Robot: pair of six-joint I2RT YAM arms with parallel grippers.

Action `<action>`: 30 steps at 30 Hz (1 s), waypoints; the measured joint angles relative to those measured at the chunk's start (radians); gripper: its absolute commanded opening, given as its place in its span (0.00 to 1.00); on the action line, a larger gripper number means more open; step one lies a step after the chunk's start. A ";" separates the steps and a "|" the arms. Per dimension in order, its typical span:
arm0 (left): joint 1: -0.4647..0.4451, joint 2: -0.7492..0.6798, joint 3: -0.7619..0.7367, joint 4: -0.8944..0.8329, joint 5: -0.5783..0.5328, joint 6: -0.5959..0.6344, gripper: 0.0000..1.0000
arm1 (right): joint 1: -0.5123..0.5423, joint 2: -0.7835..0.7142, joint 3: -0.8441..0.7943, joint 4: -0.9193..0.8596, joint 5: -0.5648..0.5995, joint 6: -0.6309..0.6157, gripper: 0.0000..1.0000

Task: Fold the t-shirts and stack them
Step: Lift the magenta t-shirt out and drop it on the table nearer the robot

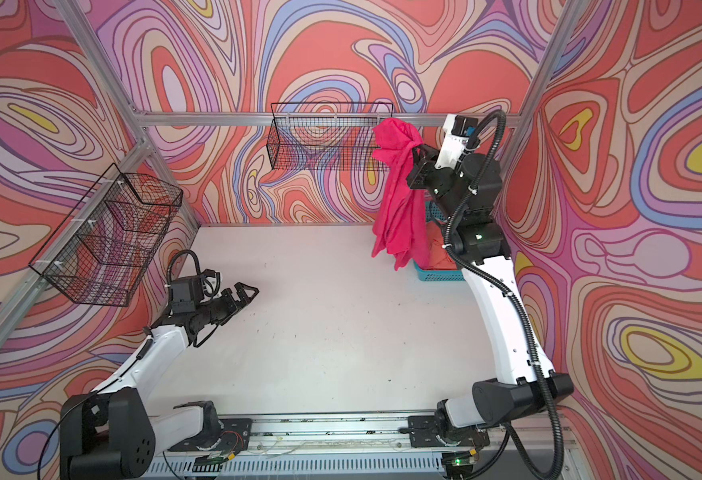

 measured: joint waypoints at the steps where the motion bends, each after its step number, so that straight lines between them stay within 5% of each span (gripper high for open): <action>1: 0.000 -0.002 -0.002 0.000 0.000 0.000 1.00 | 0.013 0.002 0.022 0.008 -0.021 0.002 0.00; 13: 0.000 -0.024 -0.006 0.000 -0.005 -0.006 1.00 | 0.246 0.115 0.191 0.125 -0.196 0.057 0.00; 23: 0.000 -0.055 -0.006 -0.013 -0.056 0.002 1.00 | 0.301 0.124 -0.092 0.076 -0.205 0.091 0.00; 30: -0.007 -0.040 -0.006 -0.020 -0.062 0.008 1.00 | 0.304 0.140 -0.396 0.007 -0.066 0.142 0.00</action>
